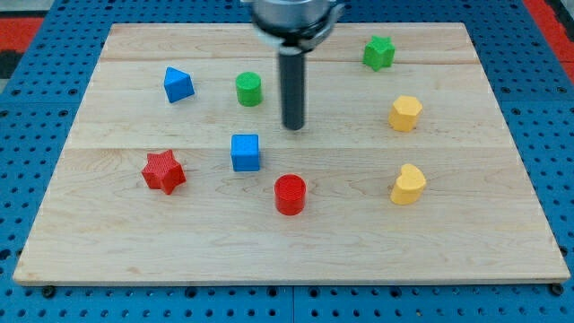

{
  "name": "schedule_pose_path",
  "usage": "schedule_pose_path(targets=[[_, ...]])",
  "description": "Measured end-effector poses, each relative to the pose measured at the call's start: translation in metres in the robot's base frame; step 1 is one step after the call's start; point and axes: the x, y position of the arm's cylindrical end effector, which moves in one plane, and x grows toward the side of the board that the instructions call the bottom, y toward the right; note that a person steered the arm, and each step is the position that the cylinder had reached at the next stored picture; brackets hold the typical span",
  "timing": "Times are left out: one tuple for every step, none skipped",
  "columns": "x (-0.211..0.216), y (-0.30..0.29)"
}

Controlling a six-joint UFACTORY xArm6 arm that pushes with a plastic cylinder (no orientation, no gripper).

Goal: Push the green star into a green circle

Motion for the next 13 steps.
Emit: schedule_pose_path(targets=[[-0.039, 0.082], [-0.071, 0.132], [-0.109, 0.161], [-0.136, 0.172], [-0.127, 0.123], [-0.112, 0.064], [-0.111, 0.004], [-0.113, -0.018], [-0.113, -0.029], [-0.118, -0.029], [-0.118, -0.040], [-0.118, -0.067], [-0.117, -0.087]])
